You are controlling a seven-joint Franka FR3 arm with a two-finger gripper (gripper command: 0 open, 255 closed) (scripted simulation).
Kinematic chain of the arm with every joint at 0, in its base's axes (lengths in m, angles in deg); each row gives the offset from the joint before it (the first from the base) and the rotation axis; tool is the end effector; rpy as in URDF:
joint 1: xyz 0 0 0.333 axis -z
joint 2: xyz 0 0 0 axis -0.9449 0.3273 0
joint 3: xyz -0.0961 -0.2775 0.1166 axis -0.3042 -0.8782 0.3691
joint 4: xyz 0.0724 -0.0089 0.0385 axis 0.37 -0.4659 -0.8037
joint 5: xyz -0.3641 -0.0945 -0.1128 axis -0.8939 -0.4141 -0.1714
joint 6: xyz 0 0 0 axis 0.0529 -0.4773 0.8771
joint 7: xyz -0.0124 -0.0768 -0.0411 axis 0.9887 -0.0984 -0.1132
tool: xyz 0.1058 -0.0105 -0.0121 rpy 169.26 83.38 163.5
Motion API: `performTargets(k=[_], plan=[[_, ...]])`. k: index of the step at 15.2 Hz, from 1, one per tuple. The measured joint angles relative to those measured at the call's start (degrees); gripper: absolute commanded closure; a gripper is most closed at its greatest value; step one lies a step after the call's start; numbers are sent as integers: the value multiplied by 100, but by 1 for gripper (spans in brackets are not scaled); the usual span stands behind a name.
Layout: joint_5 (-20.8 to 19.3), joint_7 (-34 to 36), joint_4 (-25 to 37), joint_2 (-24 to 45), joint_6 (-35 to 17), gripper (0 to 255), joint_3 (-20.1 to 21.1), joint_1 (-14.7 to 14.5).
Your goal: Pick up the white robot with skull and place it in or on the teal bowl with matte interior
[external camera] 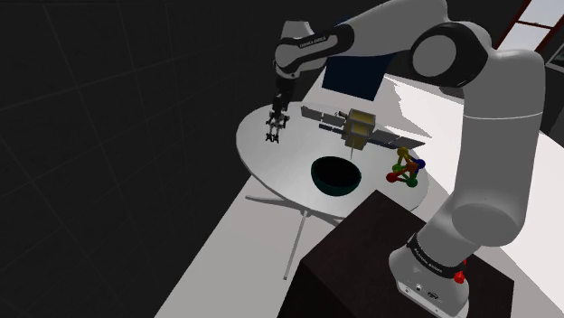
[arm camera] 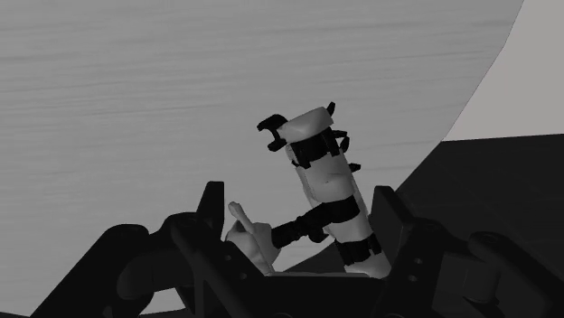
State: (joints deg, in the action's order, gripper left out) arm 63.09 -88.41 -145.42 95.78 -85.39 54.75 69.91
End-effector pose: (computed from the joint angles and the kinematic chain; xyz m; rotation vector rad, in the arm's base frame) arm 0.6876 -0.0408 0.3670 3.0481 0.5748 0.0475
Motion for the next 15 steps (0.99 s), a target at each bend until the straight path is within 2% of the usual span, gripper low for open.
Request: performTargets(k=[14,15], plan=[[-20,-16,636,-283,917,255,-16,6],[-30,-20,500,-403,904,255,-22,4]])
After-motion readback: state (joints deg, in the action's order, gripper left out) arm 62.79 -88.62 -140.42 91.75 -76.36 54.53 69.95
